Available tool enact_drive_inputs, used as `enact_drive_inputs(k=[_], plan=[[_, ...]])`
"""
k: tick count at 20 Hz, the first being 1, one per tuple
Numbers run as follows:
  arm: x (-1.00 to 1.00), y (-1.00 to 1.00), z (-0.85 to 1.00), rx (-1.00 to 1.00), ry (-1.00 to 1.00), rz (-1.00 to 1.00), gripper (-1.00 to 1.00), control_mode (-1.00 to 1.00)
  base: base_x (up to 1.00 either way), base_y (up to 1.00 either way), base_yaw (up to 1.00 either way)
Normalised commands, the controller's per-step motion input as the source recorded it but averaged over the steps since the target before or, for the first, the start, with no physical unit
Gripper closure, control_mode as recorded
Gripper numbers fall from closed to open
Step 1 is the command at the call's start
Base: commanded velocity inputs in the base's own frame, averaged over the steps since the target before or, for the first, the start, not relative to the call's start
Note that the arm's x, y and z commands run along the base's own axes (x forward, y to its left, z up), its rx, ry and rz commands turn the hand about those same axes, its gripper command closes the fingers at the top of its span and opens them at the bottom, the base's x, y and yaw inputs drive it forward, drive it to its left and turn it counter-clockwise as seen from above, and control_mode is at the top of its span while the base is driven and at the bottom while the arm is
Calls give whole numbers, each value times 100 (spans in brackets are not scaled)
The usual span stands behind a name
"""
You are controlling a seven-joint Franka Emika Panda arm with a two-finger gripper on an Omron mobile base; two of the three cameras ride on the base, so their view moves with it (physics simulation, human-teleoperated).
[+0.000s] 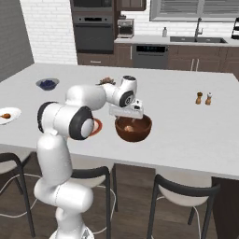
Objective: Pick the chicken drumstick and onion from their plates and place them in the bowl. Then put the bowl in the fridge.
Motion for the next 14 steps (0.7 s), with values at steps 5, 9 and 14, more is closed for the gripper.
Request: enact_drive_inputs(k=[5,9,14], plan=[[-79,39,34,2,0,0,-100,-100,0,0,0],[-94,56,36,0,-1,0,-100,-100,0,0,0],[-100,56,32,0,-8,0,-100,-100,0,0,0]])
